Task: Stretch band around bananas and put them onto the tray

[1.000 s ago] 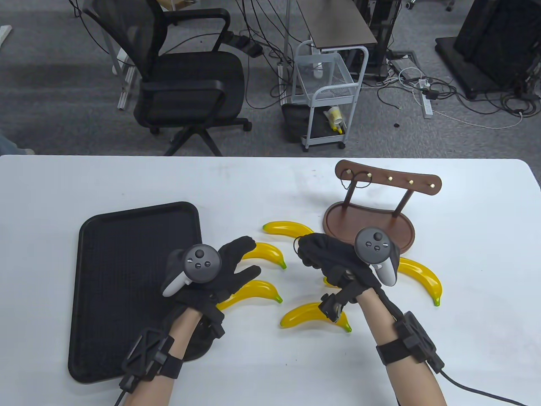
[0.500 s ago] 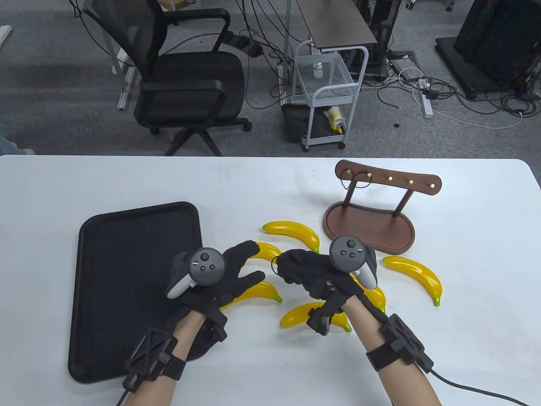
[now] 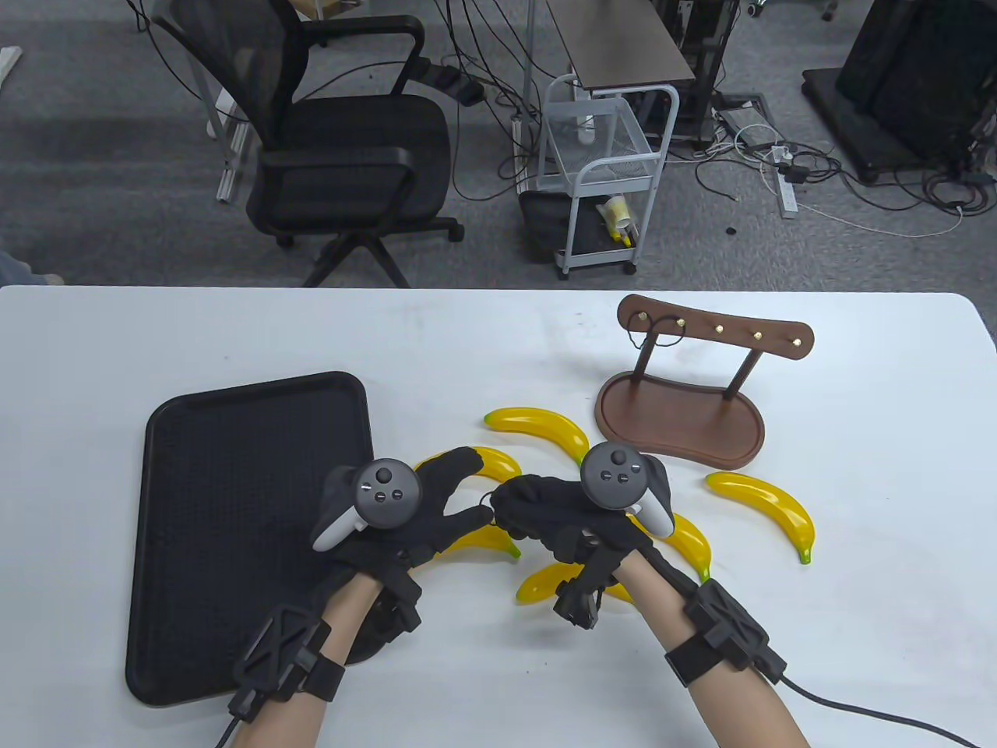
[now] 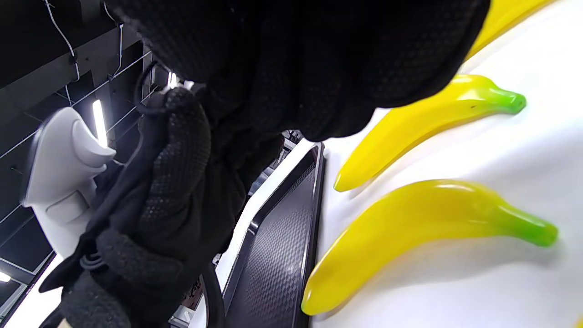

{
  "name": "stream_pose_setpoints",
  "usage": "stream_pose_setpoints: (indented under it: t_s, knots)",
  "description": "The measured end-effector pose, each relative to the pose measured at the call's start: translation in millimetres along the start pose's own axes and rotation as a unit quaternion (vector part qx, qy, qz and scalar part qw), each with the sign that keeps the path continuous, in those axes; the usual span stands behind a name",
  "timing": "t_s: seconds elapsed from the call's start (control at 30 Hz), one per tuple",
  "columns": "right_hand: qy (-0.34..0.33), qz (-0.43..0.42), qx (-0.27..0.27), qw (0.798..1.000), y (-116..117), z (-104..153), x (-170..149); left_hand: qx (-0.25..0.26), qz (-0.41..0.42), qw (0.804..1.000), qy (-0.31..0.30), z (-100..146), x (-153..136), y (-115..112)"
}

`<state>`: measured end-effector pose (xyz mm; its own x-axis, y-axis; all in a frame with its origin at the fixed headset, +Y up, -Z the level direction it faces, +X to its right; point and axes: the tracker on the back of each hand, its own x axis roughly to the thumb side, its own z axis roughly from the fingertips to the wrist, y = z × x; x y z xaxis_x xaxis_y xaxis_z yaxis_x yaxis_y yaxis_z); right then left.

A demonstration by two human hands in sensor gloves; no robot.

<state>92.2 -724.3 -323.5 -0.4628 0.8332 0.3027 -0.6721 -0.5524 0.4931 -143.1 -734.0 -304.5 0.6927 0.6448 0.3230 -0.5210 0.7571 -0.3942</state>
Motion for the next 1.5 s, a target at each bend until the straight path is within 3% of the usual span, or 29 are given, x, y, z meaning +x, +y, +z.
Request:
stream_pose_setpoints:
  t_s: [0.87,1.23,1.5]
  knots:
    - [-0.018,-0.024,0.066,0.997,7,-3,0,-0.01,0.005,0.999,-0.034,-2,7,-3]
    - [-0.01,0.017,0.032,0.999,6,-3,1,-0.007,0.002,0.999,-0.04,-2,12,-4]
    - [-0.002,0.053,0.0,0.999,2,-2,2,-0.015,0.061,0.997,-0.048,-3,8,-4]
